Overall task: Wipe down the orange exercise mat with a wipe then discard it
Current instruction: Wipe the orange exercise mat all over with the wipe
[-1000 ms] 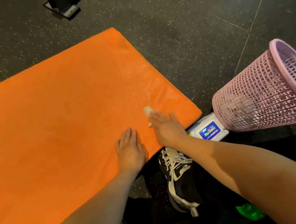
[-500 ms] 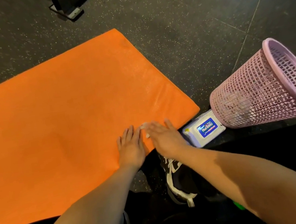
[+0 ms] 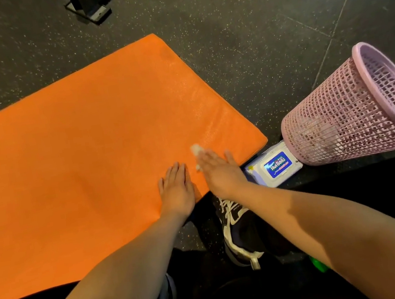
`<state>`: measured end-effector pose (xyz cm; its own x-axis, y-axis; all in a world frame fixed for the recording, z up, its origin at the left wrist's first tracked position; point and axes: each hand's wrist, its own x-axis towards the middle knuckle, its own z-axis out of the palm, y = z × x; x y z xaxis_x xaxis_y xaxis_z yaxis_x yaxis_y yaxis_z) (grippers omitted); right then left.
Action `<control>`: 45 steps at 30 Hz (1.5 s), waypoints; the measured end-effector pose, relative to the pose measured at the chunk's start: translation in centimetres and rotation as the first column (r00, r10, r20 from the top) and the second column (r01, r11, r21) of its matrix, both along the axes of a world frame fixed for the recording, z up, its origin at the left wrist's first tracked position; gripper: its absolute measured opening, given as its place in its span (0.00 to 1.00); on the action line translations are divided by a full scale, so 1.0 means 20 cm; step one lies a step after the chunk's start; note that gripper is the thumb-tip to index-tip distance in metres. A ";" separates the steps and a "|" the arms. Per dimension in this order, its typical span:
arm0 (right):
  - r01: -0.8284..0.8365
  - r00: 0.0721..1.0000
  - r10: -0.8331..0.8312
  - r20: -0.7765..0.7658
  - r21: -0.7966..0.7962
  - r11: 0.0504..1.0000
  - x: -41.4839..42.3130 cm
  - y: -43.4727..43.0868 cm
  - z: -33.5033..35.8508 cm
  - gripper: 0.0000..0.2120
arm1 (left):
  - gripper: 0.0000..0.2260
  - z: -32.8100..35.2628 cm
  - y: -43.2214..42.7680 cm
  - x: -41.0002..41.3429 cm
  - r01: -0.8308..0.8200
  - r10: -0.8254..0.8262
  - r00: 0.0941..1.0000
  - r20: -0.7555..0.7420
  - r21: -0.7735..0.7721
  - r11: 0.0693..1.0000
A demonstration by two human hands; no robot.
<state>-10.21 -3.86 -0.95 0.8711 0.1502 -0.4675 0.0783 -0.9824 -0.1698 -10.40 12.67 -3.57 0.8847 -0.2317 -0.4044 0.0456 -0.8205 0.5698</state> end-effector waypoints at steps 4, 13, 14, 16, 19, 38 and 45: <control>0.253 0.968 -0.252 0.014 -0.069 0.965 0.10 0.02 0.00 0.30 | 0.24 0.01 -0.01 0.03 -0.031 0.031 0.999 -0.011 -0.002 1.000; -0.128 0.991 0.129 -0.046 0.023 0.992 0.18 0.04 -0.05 0.30 | 0.24 0.03 0.00 0.11 -0.001 0.006 0.999 -0.043 0.116 0.993; -0.052 0.998 0.051 -0.047 -0.026 0.998 0.23 0.00 -0.04 0.31 | 0.24 0.04 0.00 0.12 0.024 -0.018 0.999 -0.041 0.141 0.990; 0.142 0.988 -0.146 -0.048 -0.083 0.986 0.29 -0.05 -0.03 0.34 | 0.24 0.05 0.01 0.14 0.055 -0.049 0.998 -0.043 0.160 0.986; 0.201 0.976 -0.204 -0.070 -0.047 0.978 0.30 0.04 -0.05 0.31 | 0.26 0.05 0.03 0.19 0.028 -0.022 0.999 -0.045 0.132 0.991; -0.047 0.987 0.068 -0.145 0.146 0.988 0.33 0.26 -0.12 0.32 | 0.27 -0.04 0.06 0.21 -0.165 0.167 0.983 -0.077 0.028 0.986; 0.183 0.977 -0.195 -0.087 -0.129 0.974 0.43 0.03 -0.08 0.39 | 0.27 -0.04 0.06 0.17 -0.097 0.099 0.995 -0.019 0.077 0.992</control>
<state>-1.67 -3.17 -2.61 0.8268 -0.0755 -0.5574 -0.1225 -0.9913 -0.0474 -6.98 13.89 -4.28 0.8920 -0.1124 -0.4377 0.1401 -0.8521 0.5043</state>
